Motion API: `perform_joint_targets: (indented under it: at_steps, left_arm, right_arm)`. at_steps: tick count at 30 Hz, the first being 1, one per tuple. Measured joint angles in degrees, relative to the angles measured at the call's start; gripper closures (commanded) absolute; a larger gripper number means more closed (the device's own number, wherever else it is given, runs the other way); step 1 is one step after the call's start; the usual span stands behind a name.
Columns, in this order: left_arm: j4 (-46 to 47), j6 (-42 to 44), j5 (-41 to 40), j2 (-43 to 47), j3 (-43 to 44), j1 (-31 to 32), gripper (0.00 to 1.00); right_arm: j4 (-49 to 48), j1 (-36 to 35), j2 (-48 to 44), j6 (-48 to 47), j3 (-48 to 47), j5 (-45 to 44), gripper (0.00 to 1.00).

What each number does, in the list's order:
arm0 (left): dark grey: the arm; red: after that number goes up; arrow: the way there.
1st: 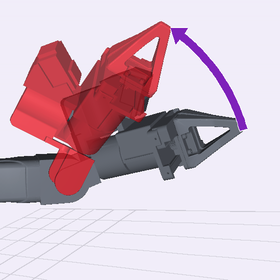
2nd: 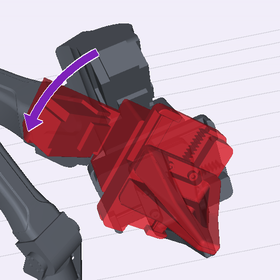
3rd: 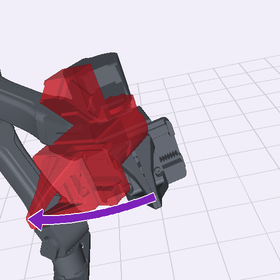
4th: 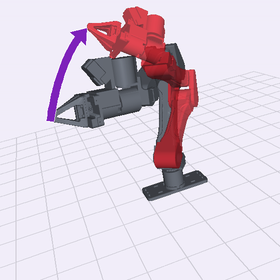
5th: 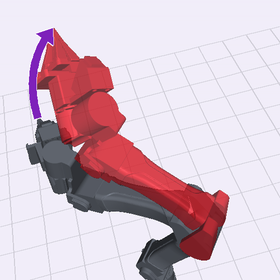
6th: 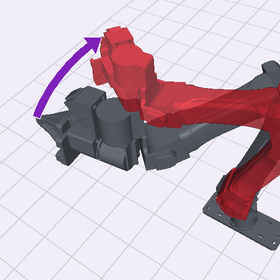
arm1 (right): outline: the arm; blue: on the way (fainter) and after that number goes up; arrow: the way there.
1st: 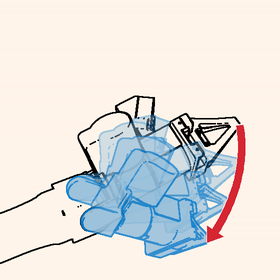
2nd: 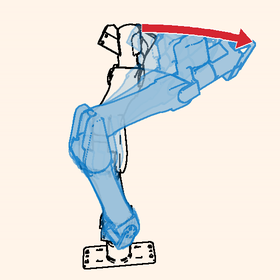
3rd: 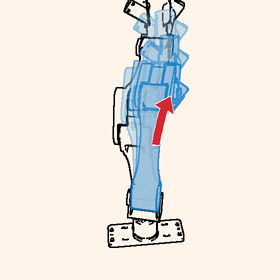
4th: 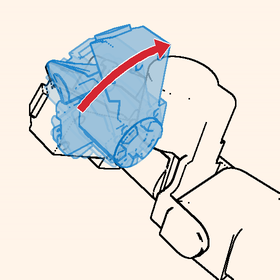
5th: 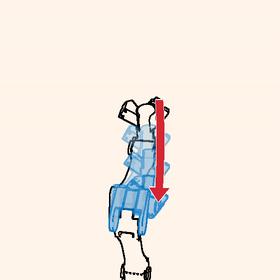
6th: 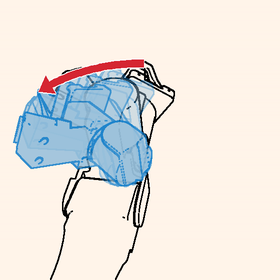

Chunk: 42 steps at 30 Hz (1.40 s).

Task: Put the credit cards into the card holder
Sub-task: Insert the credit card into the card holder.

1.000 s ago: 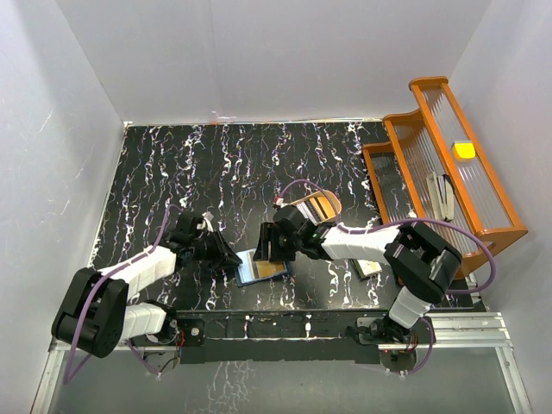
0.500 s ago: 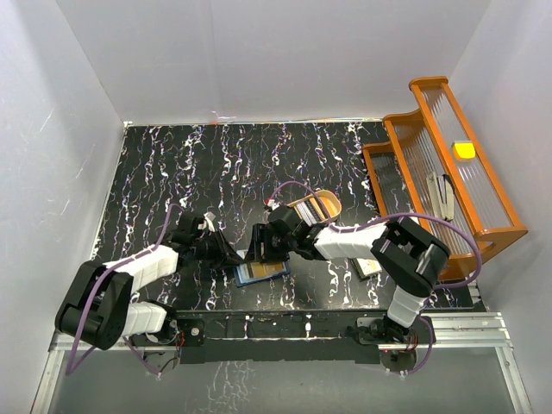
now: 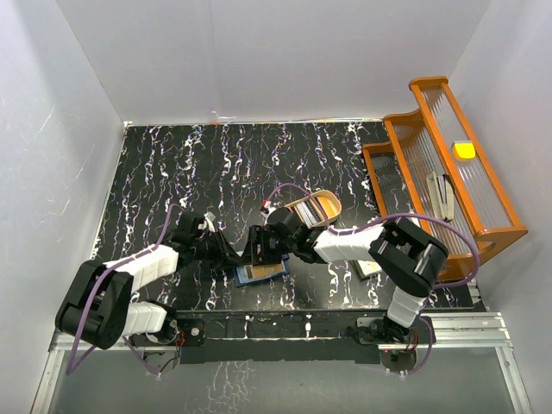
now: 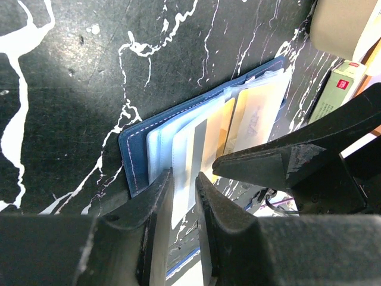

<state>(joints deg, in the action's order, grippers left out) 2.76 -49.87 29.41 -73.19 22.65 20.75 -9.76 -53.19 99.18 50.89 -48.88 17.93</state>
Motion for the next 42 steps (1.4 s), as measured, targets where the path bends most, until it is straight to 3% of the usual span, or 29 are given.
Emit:
perform_joint_targets:
  at_steps: [3, 8, 17, 31, 42]
  left_arm:
    - [-1.68, 0.39, -0.66, 0.42, 0.37, 0.0, 0.72]
    - [-7.15, 1.38, -3.52, 2.32, 1.88, 0.0, 0.73]
    - [-11.76, 1.51, -5.46, 5.03, 2.01, 0.0, 0.92]
    - [-7.69, 1.44, -4.66, 2.62, 0.92, 0.0, 1.0]
    - [-5.33, 1.29, -3.74, 1.57, 0.46, 0.0, 1.0]
  right_arm:
    - [1.86, -0.02, -0.26, -0.04, 0.0, -1.4, 0.39]
    - [5.86, -0.09, -1.86, 0.31, 0.0, -4.68, 0.39]
    - [9.68, -1.27, -2.99, 0.39, -0.57, -9.77, 0.37]
    - [12.68, -3.3, -1.29, 0.17, -3.58, -14.03, 0.37]
    - [10.64, -3.32, -0.55, -0.61, -3.74, -12.07, 0.41]
